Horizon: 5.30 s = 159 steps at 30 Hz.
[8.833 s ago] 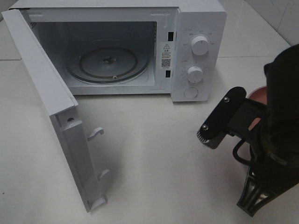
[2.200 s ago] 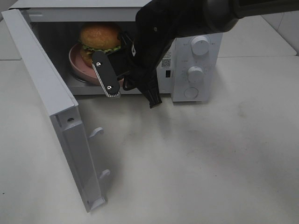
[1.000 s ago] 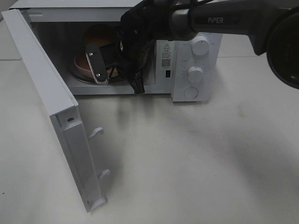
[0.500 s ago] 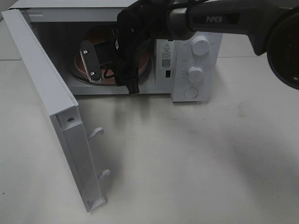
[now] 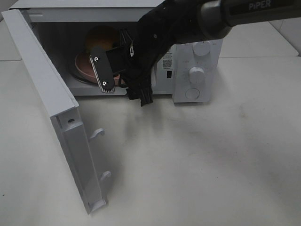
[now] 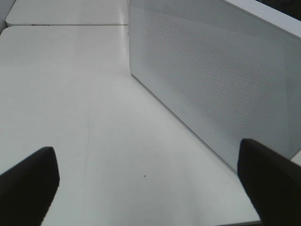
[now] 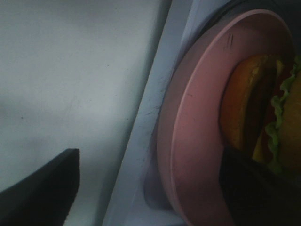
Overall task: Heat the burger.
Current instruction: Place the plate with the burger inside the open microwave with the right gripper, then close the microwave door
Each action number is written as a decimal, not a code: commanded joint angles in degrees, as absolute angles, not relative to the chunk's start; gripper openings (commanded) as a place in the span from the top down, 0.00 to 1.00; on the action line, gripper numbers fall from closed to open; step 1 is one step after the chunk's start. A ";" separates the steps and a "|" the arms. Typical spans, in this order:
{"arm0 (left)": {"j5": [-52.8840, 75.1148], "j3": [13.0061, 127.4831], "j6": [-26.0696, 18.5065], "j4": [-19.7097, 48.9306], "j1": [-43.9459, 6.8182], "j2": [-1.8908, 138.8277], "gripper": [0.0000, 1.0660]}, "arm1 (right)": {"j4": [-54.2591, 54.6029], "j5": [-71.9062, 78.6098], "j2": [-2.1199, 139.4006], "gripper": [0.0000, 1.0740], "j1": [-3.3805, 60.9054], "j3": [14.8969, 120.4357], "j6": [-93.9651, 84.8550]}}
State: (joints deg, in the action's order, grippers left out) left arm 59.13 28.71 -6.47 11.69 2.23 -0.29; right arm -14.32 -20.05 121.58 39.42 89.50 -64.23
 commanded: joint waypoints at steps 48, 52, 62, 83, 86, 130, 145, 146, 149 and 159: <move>58.67 28.48 -6.19 11.80 2.12 -1.60 0.08 | -12.95 -55.63 85.60 0.29 39.42 67.38 -7.45; 58.67 28.48 -6.19 11.80 2.12 -1.60 0.08 | -12.83 -59.53 85.08 0.29 39.42 67.38 -5.50; 58.67 28.48 -6.19 11.80 2.12 -1.60 0.08 | -11.34 -67.15 81.93 0.29 39.42 67.38 -4.47; 58.67 28.48 -6.19 11.80 2.12 -1.60 0.08 | -7.05 -62.62 62.85 0.29 21.83 51.91 0.46; 58.67 28.48 -6.19 11.80 2.12 -1.60 0.08 | -7.05 -62.45 59.24 0.29 19.42 49.50 0.92; 58.67 28.48 -6.19 11.80 2.12 -1.60 0.08 | -6.47 -59.13 -1.66 0.29 4.07 28.99 4.76; 58.67 28.48 -6.19 11.80 2.12 -1.55 0.08 | -6.42 -59.13 -1.72 0.29 4.07 28.99 4.81; 58.67 28.48 -6.19 11.80 2.12 -1.55 0.08 | -6.42 -59.13 -1.72 0.29 4.07 28.99 4.81; 58.67 28.48 -6.19 11.80 2.12 -1.55 0.08 | -6.42 -59.13 -1.72 0.29 4.07 28.99 4.81; 58.67 28.48 -6.19 11.80 2.12 -1.55 0.08 | -6.42 -59.13 -1.72 0.29 4.07 28.99 4.81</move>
State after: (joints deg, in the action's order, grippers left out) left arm 59.13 28.71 -6.47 11.69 2.23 -0.29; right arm -6.13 -59.30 -0.23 4.53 29.22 4.53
